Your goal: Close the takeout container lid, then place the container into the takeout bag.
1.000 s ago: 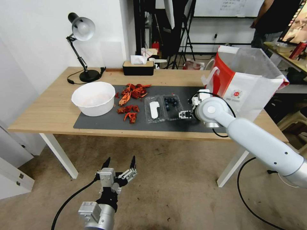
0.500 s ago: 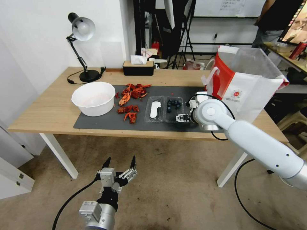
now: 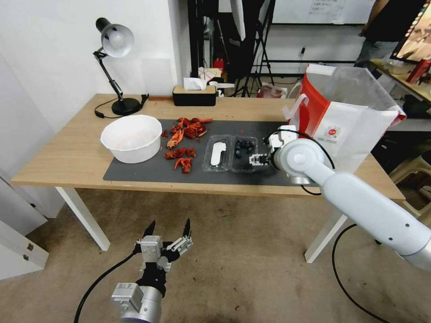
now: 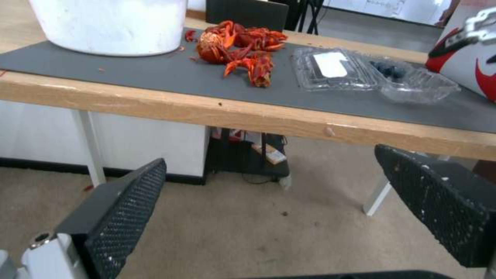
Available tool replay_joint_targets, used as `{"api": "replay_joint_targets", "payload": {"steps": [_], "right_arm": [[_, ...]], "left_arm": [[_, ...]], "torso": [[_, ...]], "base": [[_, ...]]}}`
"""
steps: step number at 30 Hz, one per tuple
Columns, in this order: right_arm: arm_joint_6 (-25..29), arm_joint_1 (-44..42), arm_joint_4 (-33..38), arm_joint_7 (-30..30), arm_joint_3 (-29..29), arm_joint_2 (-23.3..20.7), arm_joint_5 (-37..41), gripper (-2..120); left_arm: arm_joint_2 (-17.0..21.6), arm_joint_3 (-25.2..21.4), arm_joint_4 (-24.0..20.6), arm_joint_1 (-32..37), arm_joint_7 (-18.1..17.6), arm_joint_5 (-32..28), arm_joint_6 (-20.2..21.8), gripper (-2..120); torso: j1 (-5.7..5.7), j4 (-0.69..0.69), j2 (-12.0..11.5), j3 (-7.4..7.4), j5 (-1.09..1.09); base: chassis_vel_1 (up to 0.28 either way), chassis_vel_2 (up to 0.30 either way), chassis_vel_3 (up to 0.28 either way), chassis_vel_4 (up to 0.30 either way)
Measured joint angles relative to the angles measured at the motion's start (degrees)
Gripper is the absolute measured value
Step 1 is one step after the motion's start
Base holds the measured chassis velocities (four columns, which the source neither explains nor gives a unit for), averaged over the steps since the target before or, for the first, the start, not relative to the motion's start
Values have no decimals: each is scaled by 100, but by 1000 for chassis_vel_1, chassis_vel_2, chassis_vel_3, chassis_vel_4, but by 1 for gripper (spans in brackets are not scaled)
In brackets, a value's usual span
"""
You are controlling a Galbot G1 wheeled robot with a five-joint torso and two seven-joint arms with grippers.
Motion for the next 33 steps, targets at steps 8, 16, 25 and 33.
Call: {"api": "replay_joint_targets", "payload": {"steps": [8, 16, 25, 33], "right_arm": [[1620, -1336, 627, -2111, 800, -516, -1981, 100], [3495, -3216, 987, -3345, 1877, -804, -3530, 100], [5179, -5629, 1463, -3929, 3062, -255, -5113, 100], [6066, -7297, 1749, -4218, 3946, 858, -5980, 100]], "left_arm": [[7, -20, -29, 4, -3, -18, -34, 100], [0, -16, -59, 31, -3, -19, -65, 100], [-4, 14, -74, 66, 2, -16, -113, 100], [10, 42, -83, 70, 8, 3, -114, 100]], "torso": [[0, 0, 0, 0, 0], [0, -3, 0, 0, 1], [-1, -3, 0, -1, 1], [-1, -1, 1, -1, -1]], "base": [[0, 0, 0, 0], [0, 0, 0, 0], [0, 0, 0, 0], [0, 0, 0, 0]]}}
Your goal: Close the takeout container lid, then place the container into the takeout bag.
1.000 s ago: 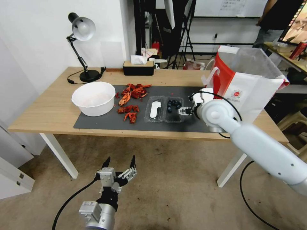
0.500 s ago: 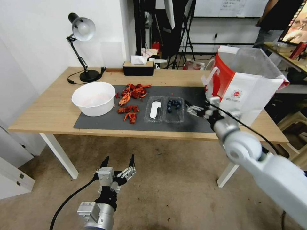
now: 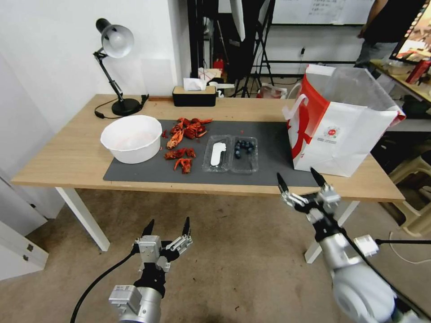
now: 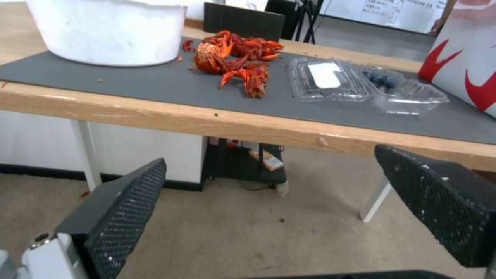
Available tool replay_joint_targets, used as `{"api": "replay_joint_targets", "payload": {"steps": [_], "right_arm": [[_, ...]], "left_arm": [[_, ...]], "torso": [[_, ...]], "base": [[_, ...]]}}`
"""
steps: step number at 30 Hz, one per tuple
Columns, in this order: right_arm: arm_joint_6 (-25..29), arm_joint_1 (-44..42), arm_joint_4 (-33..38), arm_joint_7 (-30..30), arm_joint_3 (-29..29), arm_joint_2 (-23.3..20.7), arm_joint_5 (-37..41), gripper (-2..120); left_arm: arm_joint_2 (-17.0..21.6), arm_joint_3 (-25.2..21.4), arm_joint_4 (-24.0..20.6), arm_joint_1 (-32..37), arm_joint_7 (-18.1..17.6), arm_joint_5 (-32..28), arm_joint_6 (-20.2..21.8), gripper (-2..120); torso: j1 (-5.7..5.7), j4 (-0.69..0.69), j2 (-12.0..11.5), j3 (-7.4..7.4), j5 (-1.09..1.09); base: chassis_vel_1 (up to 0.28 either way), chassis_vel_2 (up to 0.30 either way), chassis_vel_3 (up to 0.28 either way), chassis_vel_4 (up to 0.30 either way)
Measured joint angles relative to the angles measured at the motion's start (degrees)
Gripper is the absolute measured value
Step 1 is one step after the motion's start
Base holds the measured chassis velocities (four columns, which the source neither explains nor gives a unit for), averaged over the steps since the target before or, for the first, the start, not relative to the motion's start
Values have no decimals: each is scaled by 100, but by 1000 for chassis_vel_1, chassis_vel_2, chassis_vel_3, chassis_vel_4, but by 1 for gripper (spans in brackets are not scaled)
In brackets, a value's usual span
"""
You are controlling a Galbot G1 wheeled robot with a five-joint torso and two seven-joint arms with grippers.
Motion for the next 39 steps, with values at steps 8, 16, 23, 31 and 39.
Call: {"api": "replay_joint_targets", "payload": {"steps": [8, 16, 23, 31, 39], "right_arm": [[260, -449, -110, -102, 52, 455, -122, 100], [285, -553, -146, -109, -16, 618, -237, 100], [193, -505, -136, -89, -95, 583, -244, 100], [27, -283, -145, -63, -292, 340, -117, 100], [-9, -360, -65, -73, -232, 267, -62, 100]], "left_arm": [[11, -8, 30, -59, 0, -30, -2, 100], [93, 20, 29, -182, -3, -207, 43, 100], [286, 193, -128, -360, -417, -954, 68, 100], [708, 144, -572, -755, -841, -2743, 288, 100], [1257, 239, -685, -1304, -1138, -4829, 574, 100]], "torso": [[0, 1, 0, 0, 0], [0, 1, 0, 0, 0], [0, -2, -1, 0, 0], [2, 1, -1, 1, 0], [1, -1, -1, 1, 0]], "base": [[0, 0, 0, 0], [0, 0, 0, 0], [0, 0, 0, 0], [0, 0, 0, 0], [0, 0, 0, 0]]}}
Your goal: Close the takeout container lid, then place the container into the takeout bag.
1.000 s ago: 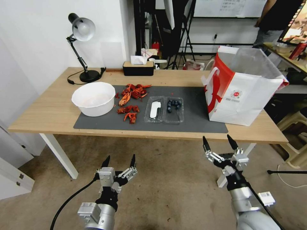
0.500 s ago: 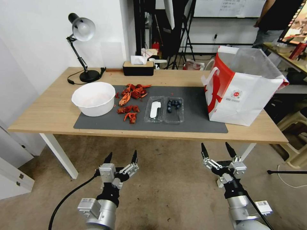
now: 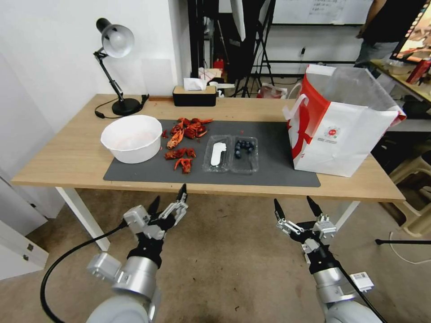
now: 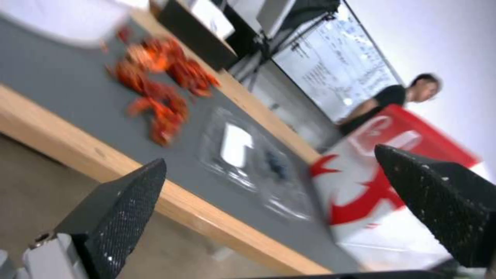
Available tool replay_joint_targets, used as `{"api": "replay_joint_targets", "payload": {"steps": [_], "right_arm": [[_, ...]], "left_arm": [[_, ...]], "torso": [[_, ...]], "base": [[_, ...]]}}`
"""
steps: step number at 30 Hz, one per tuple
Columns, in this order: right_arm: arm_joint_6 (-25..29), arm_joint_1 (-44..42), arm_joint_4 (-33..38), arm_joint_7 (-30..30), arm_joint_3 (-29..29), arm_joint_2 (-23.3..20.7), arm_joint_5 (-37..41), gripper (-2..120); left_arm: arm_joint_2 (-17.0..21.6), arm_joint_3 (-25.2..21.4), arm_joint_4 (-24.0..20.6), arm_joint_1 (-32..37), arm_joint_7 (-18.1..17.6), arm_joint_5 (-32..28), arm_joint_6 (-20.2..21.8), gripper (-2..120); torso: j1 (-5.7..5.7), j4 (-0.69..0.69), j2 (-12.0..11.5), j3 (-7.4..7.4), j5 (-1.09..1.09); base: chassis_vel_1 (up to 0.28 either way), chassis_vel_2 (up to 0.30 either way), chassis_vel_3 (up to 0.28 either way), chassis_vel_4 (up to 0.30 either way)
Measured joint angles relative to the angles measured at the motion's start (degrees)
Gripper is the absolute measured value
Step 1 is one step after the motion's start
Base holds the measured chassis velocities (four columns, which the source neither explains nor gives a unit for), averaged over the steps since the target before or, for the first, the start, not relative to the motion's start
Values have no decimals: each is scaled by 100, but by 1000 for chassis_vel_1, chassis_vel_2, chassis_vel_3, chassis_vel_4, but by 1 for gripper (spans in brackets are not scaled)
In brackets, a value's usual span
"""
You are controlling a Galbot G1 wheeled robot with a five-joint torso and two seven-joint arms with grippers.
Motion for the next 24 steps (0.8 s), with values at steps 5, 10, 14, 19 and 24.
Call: {"api": "replay_joint_targets", "payload": {"steps": [5, 10, 14, 19, 24], "right_arm": [[-5, -21, 16, -13, 3, -12, 9, 100], [-52, -41, 36, -23, -17, 24, -1, 100], [-105, -40, 53, -17, -27, 62, -18, 100], [-135, -56, 53, -10, -29, 136, -72, 100], [-170, -62, 25, 5, 17, 210, -114, 100]], "left_arm": [[330, -30, 8, -164, -114, -802, -9, 100], [650, 95, 311, -950, -400, -1825, -15, 100], [735, 319, 697, -1613, -550, -2066, -15, 100], [844, 631, 1122, -2062, -602, -2210, -39, 100], [840, 1131, 1657, -2783, -822, -2404, -194, 100]], "torso": [[0, 2, 0, 0, 1], [0, 1, 0, -1, 0], [0, 0, 0, 0, 0], [0, 2, 0, 0, 1], [0, 2, 0, -1, 1]], "base": [[0, 0, 0, 0], [0, 0, 0, 0], [0, 0, 0, 0], [0, 0, 0, 0], [0, 0, 0, 0]]}}
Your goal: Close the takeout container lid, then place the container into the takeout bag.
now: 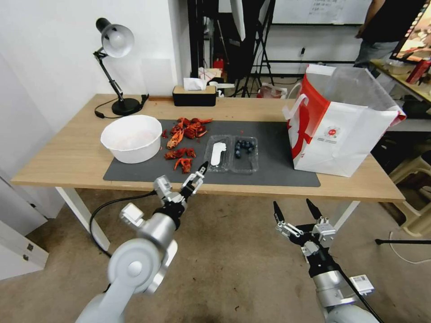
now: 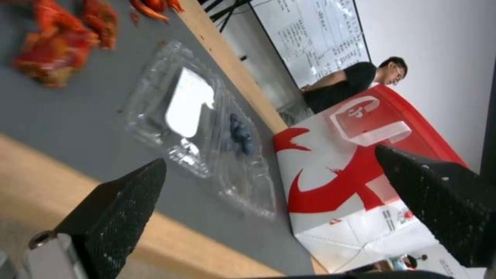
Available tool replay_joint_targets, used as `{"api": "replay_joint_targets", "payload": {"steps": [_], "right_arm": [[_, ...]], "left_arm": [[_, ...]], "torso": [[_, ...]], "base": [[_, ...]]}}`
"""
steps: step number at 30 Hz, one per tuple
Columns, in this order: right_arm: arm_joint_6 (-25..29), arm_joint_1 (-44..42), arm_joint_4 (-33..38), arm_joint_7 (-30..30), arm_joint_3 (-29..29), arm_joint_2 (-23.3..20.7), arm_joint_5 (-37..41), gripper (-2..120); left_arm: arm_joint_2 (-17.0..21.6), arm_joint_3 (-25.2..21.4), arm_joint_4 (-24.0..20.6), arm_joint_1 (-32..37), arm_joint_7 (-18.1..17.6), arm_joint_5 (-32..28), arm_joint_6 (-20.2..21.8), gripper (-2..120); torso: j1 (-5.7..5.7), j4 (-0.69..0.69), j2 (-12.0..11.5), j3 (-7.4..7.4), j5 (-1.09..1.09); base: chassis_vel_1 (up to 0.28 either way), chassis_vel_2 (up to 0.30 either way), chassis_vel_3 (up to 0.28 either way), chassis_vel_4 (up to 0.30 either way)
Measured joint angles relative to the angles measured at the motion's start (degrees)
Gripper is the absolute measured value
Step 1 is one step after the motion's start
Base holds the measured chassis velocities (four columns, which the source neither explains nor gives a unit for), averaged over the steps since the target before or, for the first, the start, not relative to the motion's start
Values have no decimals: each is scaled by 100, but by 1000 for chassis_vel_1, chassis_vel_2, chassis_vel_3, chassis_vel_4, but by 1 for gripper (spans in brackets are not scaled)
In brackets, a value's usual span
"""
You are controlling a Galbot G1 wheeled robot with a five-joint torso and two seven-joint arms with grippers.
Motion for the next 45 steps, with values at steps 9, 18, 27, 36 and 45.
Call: {"api": "replay_joint_targets", "payload": {"steps": [9, 18, 27, 36, 45], "right_arm": [[-13, -11, -75, 13, 10, 141, -89, 100], [-10, -20, -148, 24, 73, 196, -108, 100], [-8, -18, -202, 46, 103, 235, -140, 100], [-3, -18, -236, 55, 143, 253, -143, 100], [28, -20, -287, 57, 170, 293, -146, 100]], "left_arm": [[-191, 637, 403, -832, -668, -87, -289, 100], [-266, 960, 529, -1155, -948, -195, -326, 100], [-325, 1175, 911, -1615, -1162, -463, -313, 100], [-429, 1359, 1202, -1741, -1225, -481, -295, 100], [-611, 1396, 1565, -1887, -1286, -412, -297, 100]], "torso": [[0, -1, 0, 0, 0], [-1, 0, 0, 0, 0], [-1, 0, 0, 0, -1], [-1, 0, 0, 0, 0], [-1, 0, 1, 0, 0]], "base": [[0, 0, 0, 0], [0, 0, 0, 0], [0, 0, 0, 0], [0, 0, 0, 0], [0, 0, 0, 0]]}}
